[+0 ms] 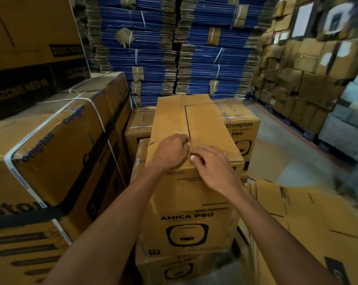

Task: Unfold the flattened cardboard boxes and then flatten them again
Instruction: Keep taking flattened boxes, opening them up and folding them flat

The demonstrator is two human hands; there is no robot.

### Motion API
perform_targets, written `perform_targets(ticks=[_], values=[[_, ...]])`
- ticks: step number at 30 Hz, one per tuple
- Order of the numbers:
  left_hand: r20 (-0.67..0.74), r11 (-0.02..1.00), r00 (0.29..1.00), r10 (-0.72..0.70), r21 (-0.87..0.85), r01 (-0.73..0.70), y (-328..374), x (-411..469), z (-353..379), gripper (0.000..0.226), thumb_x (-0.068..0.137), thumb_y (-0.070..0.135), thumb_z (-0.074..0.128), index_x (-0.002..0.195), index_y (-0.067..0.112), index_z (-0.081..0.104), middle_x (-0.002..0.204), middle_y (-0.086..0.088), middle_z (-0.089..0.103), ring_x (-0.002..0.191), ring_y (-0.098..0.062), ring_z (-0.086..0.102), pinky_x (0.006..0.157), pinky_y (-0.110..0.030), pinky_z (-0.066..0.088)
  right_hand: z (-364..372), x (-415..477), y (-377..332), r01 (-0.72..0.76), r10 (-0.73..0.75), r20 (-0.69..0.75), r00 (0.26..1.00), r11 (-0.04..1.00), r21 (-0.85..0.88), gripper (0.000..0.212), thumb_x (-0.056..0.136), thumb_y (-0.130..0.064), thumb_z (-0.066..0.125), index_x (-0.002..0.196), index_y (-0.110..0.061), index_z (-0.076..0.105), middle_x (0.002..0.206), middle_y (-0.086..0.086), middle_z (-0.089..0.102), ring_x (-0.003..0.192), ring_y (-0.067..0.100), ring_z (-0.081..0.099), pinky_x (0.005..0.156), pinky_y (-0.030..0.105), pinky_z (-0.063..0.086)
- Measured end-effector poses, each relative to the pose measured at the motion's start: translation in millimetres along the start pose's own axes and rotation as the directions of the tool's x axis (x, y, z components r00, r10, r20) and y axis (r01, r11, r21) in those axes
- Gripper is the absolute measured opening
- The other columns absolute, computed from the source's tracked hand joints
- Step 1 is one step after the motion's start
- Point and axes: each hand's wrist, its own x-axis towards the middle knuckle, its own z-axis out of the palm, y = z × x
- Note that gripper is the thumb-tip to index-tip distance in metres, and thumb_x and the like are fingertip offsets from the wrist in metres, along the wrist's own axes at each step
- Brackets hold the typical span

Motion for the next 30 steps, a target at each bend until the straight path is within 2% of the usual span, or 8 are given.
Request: perform_targets(ticks=[4, 8, 14, 19, 22, 25, 27, 30], values=[[0.014, 0.997, 0.999, 0.033, 0.064, -0.034, -2.3, -1.4, 1.8, 0.035, 0.106, 0.028, 0.042, 0.127, 0.016, 0.066, 0.128, -0.007, 0.068, 0.116, -0.029, 0.06, 0.098, -0.044, 0.048, -0.7, 17.5, -7.6, -0.117, 0.132, 0.072, 0.989, 0.976, -0.184, 0.045, 0.102, -0.051, 0.042, 0.144, -0.034, 0.049, 0.145, -0.004, 0.053, 0.13, 0.024, 0.043, 0.099, 0.044, 0.029], [0.029, 0.995, 0.998, 0.052, 0.082, -0.054, -5.5, -4.6, 3.4, 0.033, 0.105, 0.025, 0.037, 0.122, 0.018, 0.064, 0.121, -0.009, 0.069, 0.112, -0.031, 0.059, 0.095, -0.046, 0.046, -7.5, 33.7, -14.9, -0.194, 0.225, 0.169, 0.96, 0.964, -0.184, 0.046, 0.097, -0.045, 0.048, 0.143, -0.04, 0.048, 0.143, 0.001, 0.054, 0.131, 0.031, 0.044, 0.105, 0.053, 0.031], [0.048, 0.997, 0.999, 0.026, 0.065, -0.029, -8.0, -3.2, 5.5, 0.036, 0.105, 0.025, 0.034, 0.129, 0.021, 0.061, 0.126, -0.01, 0.067, 0.116, -0.029, 0.057, 0.099, -0.044, 0.04, -21.7, 53.4, -21.4, -0.254, 0.299, 0.263, 0.917, 0.948, -0.192, 0.04, 0.095, -0.037, 0.055, 0.134, -0.044, 0.057, 0.137, 0.002, 0.058, 0.125, 0.033, 0.049, 0.099, 0.05, 0.044], [0.05, 0.998, 0.998, 0.03, 0.056, -0.033, -7.6, -3.6, 4.9, 0.04, 0.104, 0.027, 0.031, 0.131, 0.022, 0.06, 0.123, -0.008, 0.069, 0.113, -0.027, 0.059, 0.1, -0.045, 0.04, -18.1, 53.7, -31.9, -0.218, 0.281, 0.269, 0.921, 0.946, -0.241, 0.046, 0.097, -0.032, 0.054, 0.14, -0.046, 0.049, 0.129, 0.004, 0.055, 0.12, 0.035, 0.048, 0.094, 0.053, 0.045], [0.057, 0.998, 0.998, 0.022, 0.051, -0.025, -7.9, -4.4, 5.1, 0.044, 0.1, 0.032, 0.024, 0.124, 0.023, 0.06, 0.116, -0.007, 0.07, 0.109, -0.027, 0.06, 0.096, -0.045, 0.041, -10.1, 53.0, -34.3, -0.197, 0.278, 0.251, 0.927, 0.932, -0.305, 0.046, 0.097, -0.026, 0.053, 0.141, -0.038, 0.048, 0.127, 0.006, 0.052, 0.118, 0.04, 0.048, 0.095, 0.063, 0.04], [0.056, 0.999, 0.998, 0.024, 0.035, -0.026, -8.0, -5.4, 4.9, 0.037, 0.102, 0.03, 0.028, 0.117, 0.023, 0.061, 0.11, -0.006, 0.069, 0.104, -0.027, 0.059, 0.094, -0.045, 0.041, -2.3, 55.0, -37.9, -0.176, 0.286, 0.246, 0.926, 0.905, -0.389, 0.046, 0.096, -0.02, 0.055, 0.142, -0.028, 0.049, 0.129, 0.009, 0.05, 0.118, 0.045, 0.049, 0.099, 0.07, 0.037], [0.049, 0.999, 0.998, 0.031, 0.03, -0.032, -7.8, -6.3, 4.4, 0.033, 0.102, 0.03, 0.03, 0.115, 0.024, 0.06, 0.11, -0.006, 0.07, 0.104, -0.027, 0.06, 0.093, -0.046, 0.042, -0.1, 55.3, -39.7, -0.153, 0.265, 0.217, 0.939, 0.892, -0.426, 0.044, 0.097, -0.016, 0.055, 0.14, -0.023, 0.052, 0.127, 0.012, 0.052, 0.118, 0.047, 0.051, 0.097, 0.07, 0.041], [0.065, 0.998, 0.997, 0.043, 0.039, -0.046, -6.0, -7.6, 2.3, 0.034, 0.102, 0.035, 0.031, 0.119, 0.023, 0.058, 0.117, -0.006, 0.069, 0.108, -0.026, 0.059, 0.096, -0.046, 0.041, -2.9, 55.7, -37.7, -0.125, 0.212, 0.162, 0.964, 0.895, -0.428, 0.037, 0.094, -0.013, 0.062, 0.13, -0.021, 0.061, 0.113, 0.009, 0.06, 0.106, 0.038, 0.061, 0.09, 0.063, 0.051]])
